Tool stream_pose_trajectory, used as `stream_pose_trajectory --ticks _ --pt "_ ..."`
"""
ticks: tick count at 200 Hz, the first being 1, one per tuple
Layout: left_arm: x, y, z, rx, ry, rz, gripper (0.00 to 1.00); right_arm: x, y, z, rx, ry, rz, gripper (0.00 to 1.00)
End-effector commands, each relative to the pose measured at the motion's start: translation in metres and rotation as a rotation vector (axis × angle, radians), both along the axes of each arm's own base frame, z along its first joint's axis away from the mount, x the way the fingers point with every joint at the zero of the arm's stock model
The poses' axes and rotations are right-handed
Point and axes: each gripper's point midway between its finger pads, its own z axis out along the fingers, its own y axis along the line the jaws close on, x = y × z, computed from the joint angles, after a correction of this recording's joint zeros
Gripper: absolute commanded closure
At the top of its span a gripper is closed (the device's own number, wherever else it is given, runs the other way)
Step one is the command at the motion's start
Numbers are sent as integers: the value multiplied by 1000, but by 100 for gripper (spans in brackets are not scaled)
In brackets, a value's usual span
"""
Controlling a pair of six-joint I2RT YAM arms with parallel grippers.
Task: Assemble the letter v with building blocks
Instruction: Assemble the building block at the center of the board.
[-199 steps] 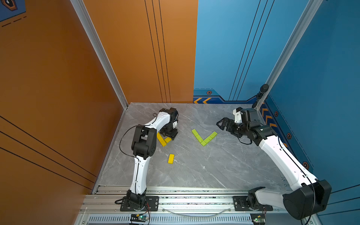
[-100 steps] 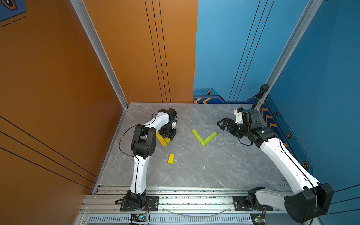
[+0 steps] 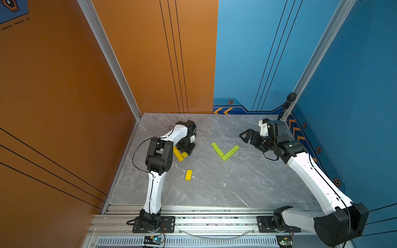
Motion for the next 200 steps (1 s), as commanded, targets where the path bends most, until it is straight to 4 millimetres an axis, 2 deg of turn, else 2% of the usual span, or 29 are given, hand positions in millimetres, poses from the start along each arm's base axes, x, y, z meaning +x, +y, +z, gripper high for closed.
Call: stream_pose_trajectory --ticks 1,73,139,157,200 --pt "-7 0 -3 9 16 -16 57 0 -7 10 -2 -39 -36 0" --pt "-11 5 6 25 -1 -42 57 -1 -6 11 7 -44 -39 0" --pt "-10 -1 12 17 -17 -82 55 -1 -4 11 27 -41 -36 0" --pt "-4 1 14 52 -38 -88 55 -2 -3 12 32 -41 -32 1" --pt "12 -1 15 75 -69 -86 46 -2 -3 14 37 -44 -36 0"
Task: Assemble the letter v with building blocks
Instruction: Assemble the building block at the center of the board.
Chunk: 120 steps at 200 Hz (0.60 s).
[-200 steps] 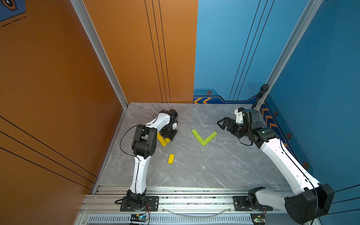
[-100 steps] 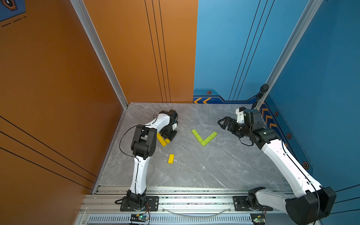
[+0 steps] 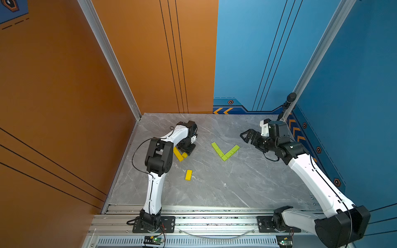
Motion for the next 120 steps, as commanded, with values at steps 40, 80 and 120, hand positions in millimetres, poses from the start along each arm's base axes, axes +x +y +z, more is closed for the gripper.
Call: stream_pose_trajectory --ticks 40,80,120 --pt "7 -7 1 24 -4 -31 46 -1 -5 16 6 -53 -25 0" --pt "6 -8 -4 -7 17 -19 47 -1 -6 18 9 -58 -32 1" --pt "6 -14 -8 -16 24 -33 50 0 -5 19 11 -61 -32 0"
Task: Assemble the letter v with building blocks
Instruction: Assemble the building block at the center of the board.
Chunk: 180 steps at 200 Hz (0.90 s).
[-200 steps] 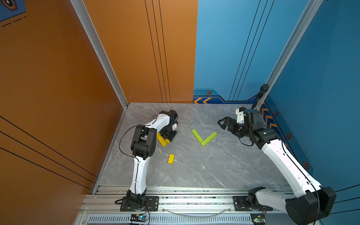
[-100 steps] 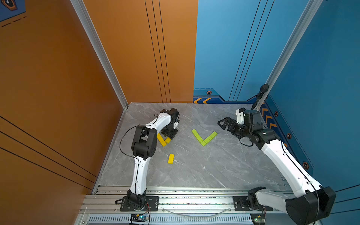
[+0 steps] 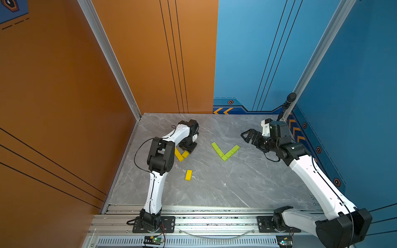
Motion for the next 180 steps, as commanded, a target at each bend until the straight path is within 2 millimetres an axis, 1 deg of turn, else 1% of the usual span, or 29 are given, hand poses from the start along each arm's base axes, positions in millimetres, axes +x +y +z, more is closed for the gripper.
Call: stream_pose_trajectory --ticks 1,38,69,112,180 --pt "-3 -7 -2 -19 30 -22 50 2 -3 13 13 -41 -22 0" --pt "-5 -6 -2 -15 34 -34 55 2 -4 15 12 -48 -28 0" --pt "-8 -7 1 -32 40 -47 56 2 -4 17 13 -50 -27 0" --pt "-14 -7 -3 -32 56 -63 59 3 -5 19 11 -54 -32 0" --pt "-16 -6 2 -32 49 -75 61 4 -4 17 13 -49 -34 0"
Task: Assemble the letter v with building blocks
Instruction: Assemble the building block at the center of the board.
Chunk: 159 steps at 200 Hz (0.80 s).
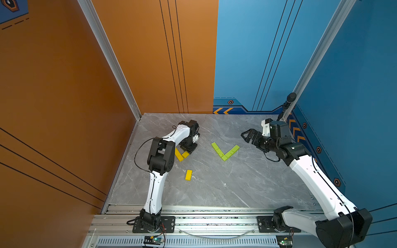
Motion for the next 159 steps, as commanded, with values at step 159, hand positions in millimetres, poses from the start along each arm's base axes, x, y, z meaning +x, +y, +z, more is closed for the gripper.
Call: stream_pose_trajectory --ticks 159 --pt "1 8 22 14 -25 -123 61 7 1 10 14 -17 -17 0"
